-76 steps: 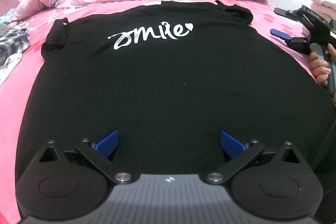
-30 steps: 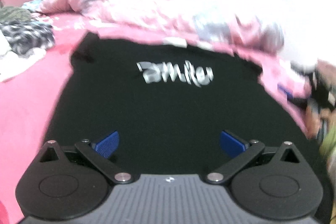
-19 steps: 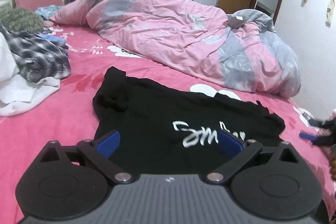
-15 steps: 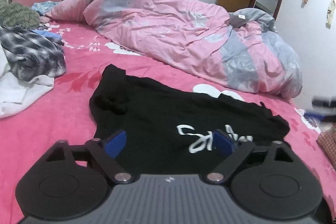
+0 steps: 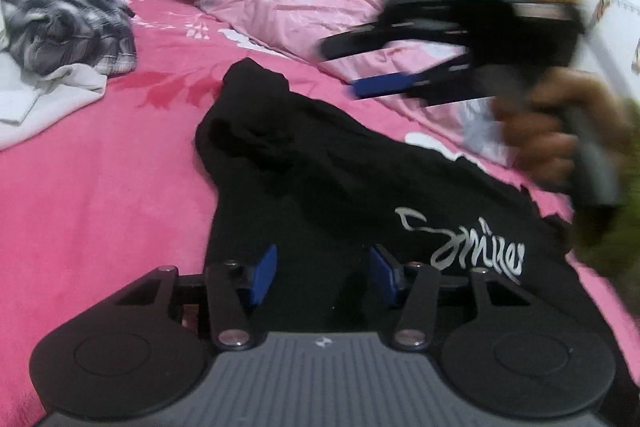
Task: Fold clothes
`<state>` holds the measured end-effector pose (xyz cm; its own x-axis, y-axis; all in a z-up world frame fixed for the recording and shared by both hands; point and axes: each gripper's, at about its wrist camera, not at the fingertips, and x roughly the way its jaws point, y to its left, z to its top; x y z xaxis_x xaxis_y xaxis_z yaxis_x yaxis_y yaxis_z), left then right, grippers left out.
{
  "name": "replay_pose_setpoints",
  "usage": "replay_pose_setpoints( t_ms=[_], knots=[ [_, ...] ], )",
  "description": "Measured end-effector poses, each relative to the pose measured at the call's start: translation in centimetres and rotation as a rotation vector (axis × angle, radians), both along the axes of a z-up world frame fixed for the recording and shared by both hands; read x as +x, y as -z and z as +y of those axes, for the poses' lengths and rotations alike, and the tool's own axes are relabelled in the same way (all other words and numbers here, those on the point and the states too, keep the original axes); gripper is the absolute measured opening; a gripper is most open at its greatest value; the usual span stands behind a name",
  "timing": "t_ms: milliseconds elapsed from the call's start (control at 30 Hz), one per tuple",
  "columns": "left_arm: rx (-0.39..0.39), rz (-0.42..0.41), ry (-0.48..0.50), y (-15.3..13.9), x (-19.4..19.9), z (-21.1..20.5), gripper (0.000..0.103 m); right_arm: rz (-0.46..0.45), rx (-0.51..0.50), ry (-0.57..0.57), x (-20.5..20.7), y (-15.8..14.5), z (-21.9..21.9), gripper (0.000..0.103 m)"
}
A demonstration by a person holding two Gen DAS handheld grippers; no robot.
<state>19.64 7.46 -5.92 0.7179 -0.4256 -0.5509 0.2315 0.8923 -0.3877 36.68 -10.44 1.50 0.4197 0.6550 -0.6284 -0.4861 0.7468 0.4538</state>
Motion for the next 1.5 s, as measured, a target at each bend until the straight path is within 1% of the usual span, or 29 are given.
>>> replay_pose_setpoints(
  t_ms=[100, 167, 200, 233, 267, 333, 500, 667, 733, 767, 833, 900, 967, 1067, 1100, 1400, 1433, 1500],
  knots=[
    [-0.001, -0.001, -0.001, 0.1, -0.1, 0.1, 0.052, 0.063, 0.008, 0.000, 2.5, 1.7, 3.2, 0.054],
    [0.008, -0.004, 0.000, 0.1, -0.1, -0.1, 0.052, 0.104, -0.004, 0.001, 3.9, 2.5, 4.8, 0.045],
    [0.013, -0.006, 0.001, 0.1, -0.1, -0.1, 0.052, 0.125, -0.015, 0.000, 4.3, 2.8, 5.4, 0.034],
    [0.016, -0.007, 0.002, 0.1, -0.2, -0.1, 0.052, 0.141, -0.025, -0.005, 4.6, 3.0, 6.1, 0.016],
    [0.014, -0.006, 0.002, 0.1, -0.1, -0.1, 0.052, 0.129, -0.028, -0.034, 4.5, 2.8, 7.0, 0.009],
    [0.007, -0.002, 0.002, 0.1, -0.1, 0.0, 0.052, 0.104, -0.034, -0.091, 4.2, 2.3, 8.8, 0.005],
    [0.002, -0.003, 0.004, 0.2, -0.2, 0.0, 0.052, 0.043, -0.054, -0.237, 3.4, 1.1, 13.3, 0.005],
    [-0.002, -0.006, 0.007, 0.2, -0.2, 0.0, 0.053, -0.010, -0.236, -0.480, 1.0, 2.4, 19.3, 0.014],
    [-0.003, -0.007, 0.008, 0.2, -0.2, 0.0, 0.054, -0.045, -0.178, -0.472, 0.7, 0.6, 17.7, 0.025],
    [-0.004, -0.007, 0.009, 0.2, -0.2, 0.0, 0.054, -0.063, -0.149, -0.468, 0.5, -0.3, 16.9, 0.028],
    [-0.006, -0.008, 0.010, 0.2, -0.2, 0.1, 0.055, -0.098, -0.091, -0.459, 0.1, -2.1, 15.2, 0.041],
    [-0.007, -0.009, 0.011, 0.3, -0.2, 0.1, 0.055, -0.133, -0.033, -0.450, -0.3, -3.9, 13.6, 0.044],
    [-0.009, -0.009, 0.013, 0.3, -0.2, 0.1, 0.055, -0.168, 0.025, -0.440, -0.6, -5.7, 12.0, 0.045],
    [-0.003, -0.010, 0.012, 0.2, -0.2, 0.0, 0.055, -0.222, 0.107, -0.417, -1.1, -8.3, 9.4, 0.050],
    [0.000, -0.011, 0.012, 0.2, -0.3, 0.0, 0.055, -0.243, 0.105, -0.361, -0.7, -8.8, 7.5, 0.051],
    [0.009, -0.011, 0.011, 0.2, -0.2, -0.2, 0.055, -0.086, -0.169, 0.050, 4.6, -1.8, -1.9, 0.050],
    [0.009, -0.011, 0.011, 0.2, -0.2, -0.2, 0.055, -0.076, -0.198, 0.084, 5.0, -1.1, -2.7, 0.050],
    [0.006, -0.010, 0.011, 0.2, -0.2, -0.2, 0.055, -0.135, -0.248, 0.031, 3.6, -0.5, -2.1, 0.050]
  ],
)
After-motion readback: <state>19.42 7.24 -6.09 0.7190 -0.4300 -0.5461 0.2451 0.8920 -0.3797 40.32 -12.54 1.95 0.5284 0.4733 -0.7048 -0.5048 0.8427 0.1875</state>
